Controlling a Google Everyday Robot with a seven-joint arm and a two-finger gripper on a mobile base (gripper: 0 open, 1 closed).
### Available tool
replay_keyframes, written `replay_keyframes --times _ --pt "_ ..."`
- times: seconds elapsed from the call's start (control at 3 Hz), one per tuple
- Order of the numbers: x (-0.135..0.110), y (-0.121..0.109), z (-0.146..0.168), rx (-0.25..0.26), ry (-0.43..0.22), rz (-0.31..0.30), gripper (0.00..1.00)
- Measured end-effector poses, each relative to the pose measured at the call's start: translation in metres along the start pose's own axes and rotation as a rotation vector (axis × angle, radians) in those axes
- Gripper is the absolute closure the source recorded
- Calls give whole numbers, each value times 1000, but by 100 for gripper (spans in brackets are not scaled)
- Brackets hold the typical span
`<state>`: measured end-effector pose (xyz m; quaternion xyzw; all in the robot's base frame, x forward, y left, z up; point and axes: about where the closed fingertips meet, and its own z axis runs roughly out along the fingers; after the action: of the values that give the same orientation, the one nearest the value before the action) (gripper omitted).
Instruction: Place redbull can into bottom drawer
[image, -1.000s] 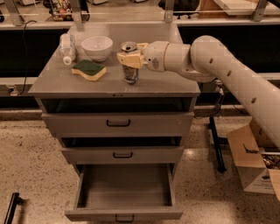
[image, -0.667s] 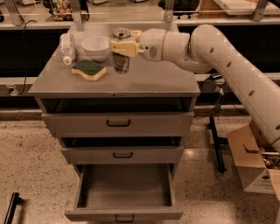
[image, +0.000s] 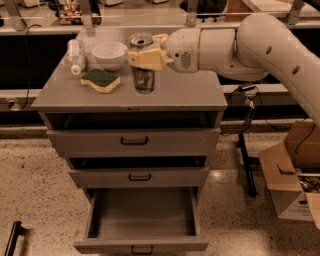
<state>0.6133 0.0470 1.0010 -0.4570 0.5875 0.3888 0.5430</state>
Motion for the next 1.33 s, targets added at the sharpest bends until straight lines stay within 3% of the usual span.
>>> replay_keyframes --times 0.33,0.67,1.0,1.33 --pt "55 37 -53 62 217 3 100" --pt "65 47 -48 46 236 9 100" --pt "100 53 -60 51 227 42 100" --pt "102 52 -68 64 232 14 100"
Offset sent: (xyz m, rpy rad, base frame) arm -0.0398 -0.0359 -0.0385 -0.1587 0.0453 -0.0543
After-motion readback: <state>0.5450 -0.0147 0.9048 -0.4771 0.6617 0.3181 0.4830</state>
